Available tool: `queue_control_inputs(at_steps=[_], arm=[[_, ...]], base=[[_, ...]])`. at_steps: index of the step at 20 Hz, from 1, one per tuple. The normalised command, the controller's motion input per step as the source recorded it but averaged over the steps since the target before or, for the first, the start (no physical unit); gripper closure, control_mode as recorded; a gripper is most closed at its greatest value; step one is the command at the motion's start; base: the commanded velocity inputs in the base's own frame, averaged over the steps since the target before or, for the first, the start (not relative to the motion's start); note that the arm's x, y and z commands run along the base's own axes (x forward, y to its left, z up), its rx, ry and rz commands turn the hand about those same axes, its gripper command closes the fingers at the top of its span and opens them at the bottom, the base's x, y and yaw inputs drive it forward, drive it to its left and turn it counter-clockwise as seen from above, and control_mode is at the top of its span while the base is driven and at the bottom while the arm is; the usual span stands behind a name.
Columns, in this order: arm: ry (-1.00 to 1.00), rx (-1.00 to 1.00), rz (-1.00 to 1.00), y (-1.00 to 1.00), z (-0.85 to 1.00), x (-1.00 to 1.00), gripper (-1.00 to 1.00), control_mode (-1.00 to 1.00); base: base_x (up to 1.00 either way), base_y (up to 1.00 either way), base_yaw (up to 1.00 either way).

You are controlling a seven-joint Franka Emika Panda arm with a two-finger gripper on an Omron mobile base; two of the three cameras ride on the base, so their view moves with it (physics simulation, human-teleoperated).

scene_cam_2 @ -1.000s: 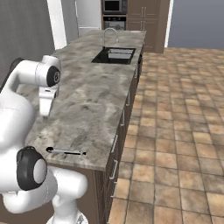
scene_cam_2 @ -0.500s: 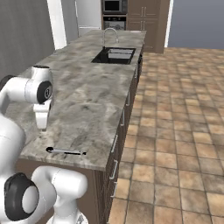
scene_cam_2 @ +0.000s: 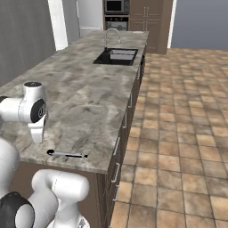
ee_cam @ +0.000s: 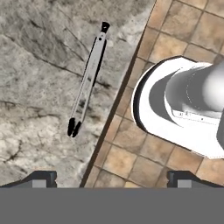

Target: Pick up the tongs from the counter and place them near the plate next to the oven.

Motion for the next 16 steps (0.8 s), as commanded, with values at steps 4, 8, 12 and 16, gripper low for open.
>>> queue_control_inputs(at_steps=[4,8,12,16], arm=[[0.00,0.00,0.01,0.01,-0.37,0.31,-1.00,-1.00],[0.07,-0.01,0.00,-0.05,0.00,0.44,-1.00,-1.00],[0.10,0.00,0.00,-0.02,-0.31,0.49,-1.00,-1.00],[0.12,0.00,0.00,0.06,-0.59,0.27,-1.00,-1.00]], base=[[0.00,0.00,0.00],[0.00,0.00,0.00],[0.00,0.00,0.00],[0.00,0.00,0.00]])
